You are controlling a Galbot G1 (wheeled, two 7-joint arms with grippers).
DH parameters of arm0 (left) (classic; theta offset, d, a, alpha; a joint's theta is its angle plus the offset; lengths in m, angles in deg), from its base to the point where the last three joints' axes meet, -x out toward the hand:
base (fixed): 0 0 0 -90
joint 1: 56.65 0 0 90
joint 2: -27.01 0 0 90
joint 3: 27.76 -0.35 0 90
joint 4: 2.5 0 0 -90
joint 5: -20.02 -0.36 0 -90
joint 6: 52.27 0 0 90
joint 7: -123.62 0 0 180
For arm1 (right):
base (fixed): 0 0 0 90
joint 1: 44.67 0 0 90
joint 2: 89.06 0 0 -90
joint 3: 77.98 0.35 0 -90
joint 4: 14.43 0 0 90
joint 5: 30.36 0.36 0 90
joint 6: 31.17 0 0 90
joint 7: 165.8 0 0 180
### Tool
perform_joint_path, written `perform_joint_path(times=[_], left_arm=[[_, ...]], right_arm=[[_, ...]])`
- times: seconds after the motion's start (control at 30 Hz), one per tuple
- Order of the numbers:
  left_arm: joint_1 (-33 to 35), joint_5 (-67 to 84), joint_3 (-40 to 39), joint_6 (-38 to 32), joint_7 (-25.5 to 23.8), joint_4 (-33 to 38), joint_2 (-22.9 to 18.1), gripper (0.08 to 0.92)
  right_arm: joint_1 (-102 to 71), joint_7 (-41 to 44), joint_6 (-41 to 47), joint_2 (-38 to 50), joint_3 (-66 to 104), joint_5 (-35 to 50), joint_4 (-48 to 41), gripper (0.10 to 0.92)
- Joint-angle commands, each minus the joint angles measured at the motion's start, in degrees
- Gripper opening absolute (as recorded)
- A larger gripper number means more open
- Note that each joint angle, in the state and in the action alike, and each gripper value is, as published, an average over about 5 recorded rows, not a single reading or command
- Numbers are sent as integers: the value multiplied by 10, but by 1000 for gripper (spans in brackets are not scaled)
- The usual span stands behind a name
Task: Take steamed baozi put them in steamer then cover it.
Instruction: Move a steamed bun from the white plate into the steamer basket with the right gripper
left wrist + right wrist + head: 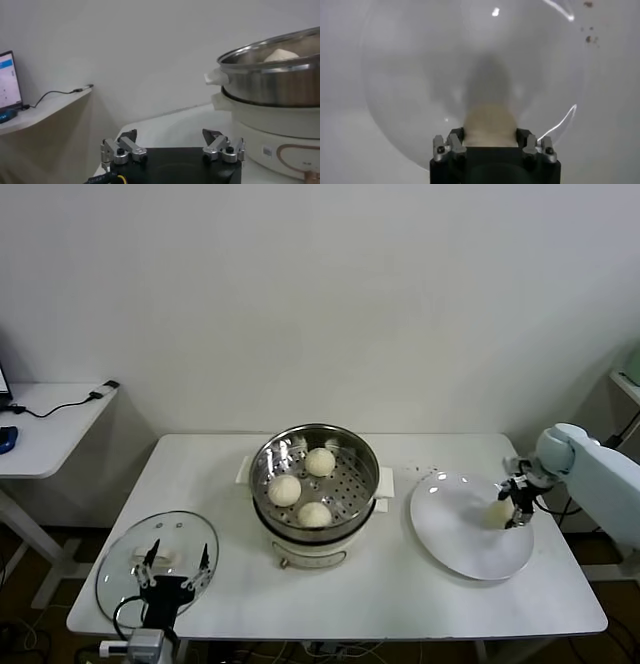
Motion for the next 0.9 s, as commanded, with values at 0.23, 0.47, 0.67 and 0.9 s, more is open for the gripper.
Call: perform_joint_path(times=[0.23, 0.47, 0.67, 0.9], left_arm=[[-6, 7, -10, 0, -1, 8, 3, 823], [-8, 12, -30, -1, -1, 13, 4, 823], [-9, 12, -40, -2, -1, 15, 5, 823], [-4, 14, -36, -8, -2, 13, 10, 823]], right_arm=[[391, -32, 103, -105, -377, 443, 90, 670], [471, -68, 139, -183, -475, 591, 154, 667], [465, -100, 155, -247, -511, 621, 188, 670], [424, -129, 164, -310, -527, 623, 186, 670]])
